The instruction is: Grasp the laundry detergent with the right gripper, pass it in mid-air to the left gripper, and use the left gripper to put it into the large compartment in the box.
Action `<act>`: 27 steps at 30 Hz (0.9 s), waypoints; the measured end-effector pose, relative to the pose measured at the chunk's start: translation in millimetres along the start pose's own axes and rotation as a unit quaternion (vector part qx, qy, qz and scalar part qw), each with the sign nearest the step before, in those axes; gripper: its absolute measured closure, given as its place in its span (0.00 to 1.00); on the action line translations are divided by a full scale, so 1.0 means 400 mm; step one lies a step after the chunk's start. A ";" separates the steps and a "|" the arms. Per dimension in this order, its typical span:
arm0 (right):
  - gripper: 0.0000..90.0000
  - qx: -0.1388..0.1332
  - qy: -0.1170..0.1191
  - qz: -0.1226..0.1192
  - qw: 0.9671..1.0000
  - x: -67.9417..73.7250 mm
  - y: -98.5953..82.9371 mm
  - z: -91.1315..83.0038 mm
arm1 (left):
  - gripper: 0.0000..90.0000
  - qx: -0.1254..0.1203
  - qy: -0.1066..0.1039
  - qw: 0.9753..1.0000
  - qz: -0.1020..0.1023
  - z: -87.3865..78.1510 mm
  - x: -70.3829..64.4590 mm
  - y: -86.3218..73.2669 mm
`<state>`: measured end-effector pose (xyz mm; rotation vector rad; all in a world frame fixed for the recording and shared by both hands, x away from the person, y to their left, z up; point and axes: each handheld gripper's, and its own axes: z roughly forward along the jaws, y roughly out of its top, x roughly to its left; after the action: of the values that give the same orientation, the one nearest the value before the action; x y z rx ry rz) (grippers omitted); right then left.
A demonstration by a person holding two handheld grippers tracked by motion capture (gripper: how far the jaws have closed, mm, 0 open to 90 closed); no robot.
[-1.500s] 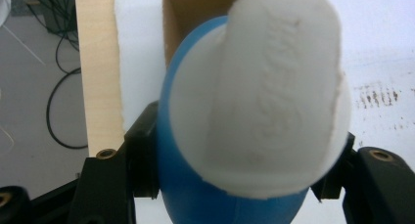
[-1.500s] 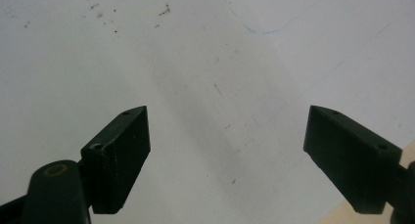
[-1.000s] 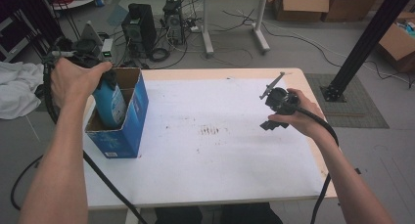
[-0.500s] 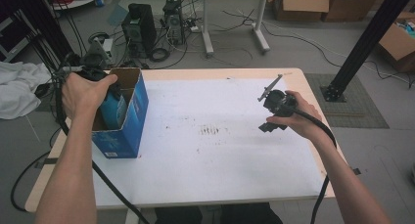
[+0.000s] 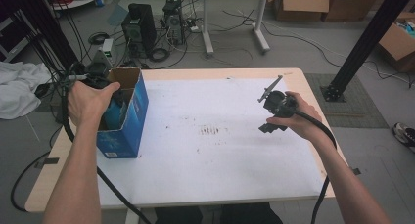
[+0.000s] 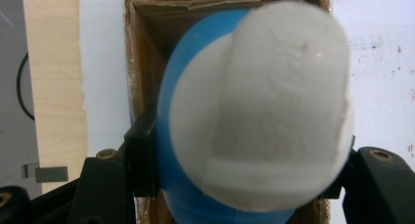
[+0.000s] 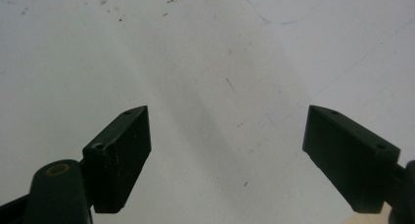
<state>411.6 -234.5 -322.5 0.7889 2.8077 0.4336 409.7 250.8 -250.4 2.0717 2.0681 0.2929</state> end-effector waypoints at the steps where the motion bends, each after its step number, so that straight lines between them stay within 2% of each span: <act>1: 0.20 0.000 0.000 0.000 1.000 0.001 0.000 0.002 | 0.42 0.000 0.000 1.000 -0.002 0.007 0.001 -0.001; 24: 0.20 0.005 0.004 0.004 1.000 0.001 -0.012 0.017 | 0.42 0.011 0.006 1.000 -0.007 0.084 0.001 -0.025; 27: 0.20 0.006 0.004 0.004 1.000 0.002 -0.013 0.019 | 0.42 0.007 0.007 1.000 -0.007 0.084 0.001 -0.027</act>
<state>410.6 -236.6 -331.2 0.8041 2.8178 0.4231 408.7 251.3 -285.9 2.0665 2.0982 0.2929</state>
